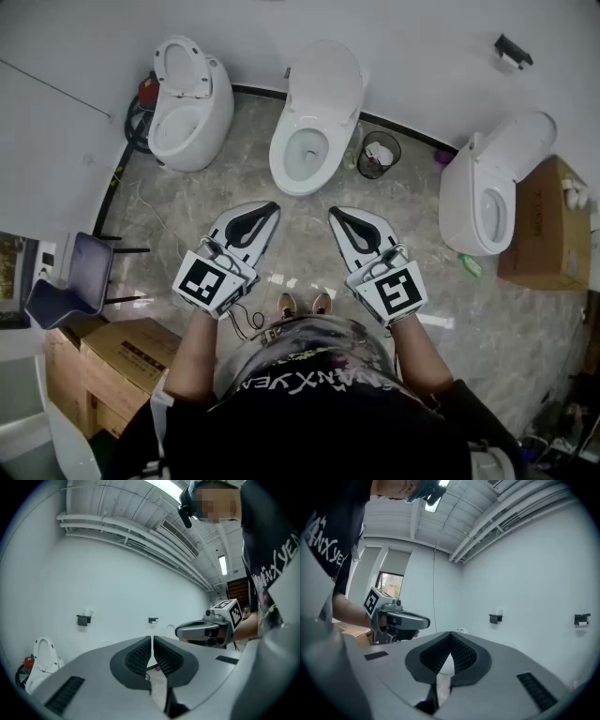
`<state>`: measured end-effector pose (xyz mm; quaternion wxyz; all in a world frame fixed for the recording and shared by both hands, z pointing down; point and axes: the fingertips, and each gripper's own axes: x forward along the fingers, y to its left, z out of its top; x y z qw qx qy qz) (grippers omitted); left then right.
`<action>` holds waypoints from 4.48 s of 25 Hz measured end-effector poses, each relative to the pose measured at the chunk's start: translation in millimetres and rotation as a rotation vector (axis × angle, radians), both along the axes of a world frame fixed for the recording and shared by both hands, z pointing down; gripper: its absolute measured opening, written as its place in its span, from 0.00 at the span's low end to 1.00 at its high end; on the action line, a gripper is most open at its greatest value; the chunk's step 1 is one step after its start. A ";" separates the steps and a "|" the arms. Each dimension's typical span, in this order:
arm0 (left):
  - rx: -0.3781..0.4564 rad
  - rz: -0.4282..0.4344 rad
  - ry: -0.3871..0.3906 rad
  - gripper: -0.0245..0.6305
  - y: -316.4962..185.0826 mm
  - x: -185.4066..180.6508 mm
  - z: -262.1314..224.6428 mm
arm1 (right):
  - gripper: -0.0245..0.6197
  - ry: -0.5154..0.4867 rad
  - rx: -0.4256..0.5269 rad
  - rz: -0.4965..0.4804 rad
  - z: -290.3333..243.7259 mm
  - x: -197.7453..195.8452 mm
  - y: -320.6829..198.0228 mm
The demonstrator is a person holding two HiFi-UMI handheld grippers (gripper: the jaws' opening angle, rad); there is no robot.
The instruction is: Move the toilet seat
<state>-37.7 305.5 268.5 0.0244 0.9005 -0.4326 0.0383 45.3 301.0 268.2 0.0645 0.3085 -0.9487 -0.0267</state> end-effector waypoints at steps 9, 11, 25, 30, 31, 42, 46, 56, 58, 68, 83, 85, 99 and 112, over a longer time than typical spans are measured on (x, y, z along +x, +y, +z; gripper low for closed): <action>-0.005 0.015 0.005 0.09 1.3 3.5 2.4 | 0.04 0.001 0.004 0.005 2.4 1.6 -3.2; -0.012 0.011 -0.001 0.09 1.5 1.8 4.0 | 0.04 0.002 0.002 0.009 2.7 1.6 -3.9; 0.028 0.024 0.027 0.09 1.2 5.0 2.3 | 0.05 -0.005 0.005 0.036 3.2 5.0 -6.6; 0.018 0.029 0.026 0.09 -0.7 6.3 2.9 | 0.05 -0.006 -0.004 0.035 4.6 5.5 -7.8; 0.017 0.031 0.023 0.09 0.5 5.9 3.9 | 0.05 -0.005 -0.006 0.034 5.4 4.6 -6.5; 0.004 0.047 -0.005 0.10 2.6 4.6 11.7 | 0.05 -0.011 -0.018 0.031 7.7 6.8 -5.0; -0.009 0.050 0.005 0.17 3.4 3.6 12.8 | 0.05 -0.019 -0.022 0.029 7.0 6.7 -3.2; -0.014 0.063 -0.001 0.22 4.6 5.5 16.2 | 0.18 -0.028 -0.037 0.010 8.5 5.9 -1.9; -0.008 0.058 0.008 0.24 3.6 6.2 12.9 | 0.21 -0.027 -0.039 0.002 9.2 5.4 -1.4; -0.009 0.075 0.000 0.39 4.2 8.9 15.3 | 0.42 -0.022 -0.063 -0.035 12.8 2.1 1.1; -0.038 0.118 -0.061 0.76 7.7 15.2 30.0 | 0.81 -0.018 -0.077 -0.125 16.2 -8.3 11.4; -0.058 0.134 -0.062 0.80 8.9 14.2 33.2 | 0.87 -0.024 -0.086 -0.134 17.3 -9.7 11.8; -0.058 0.150 -0.086 0.87 13.3 10.9 34.8 | 0.95 0.000 -0.083 -0.151 20.1 -6.4 13.6; -0.061 0.133 -0.097 0.87 22.7 22.4 33.2 | 0.95 0.053 -0.101 -0.152 19.7 13.5 22.0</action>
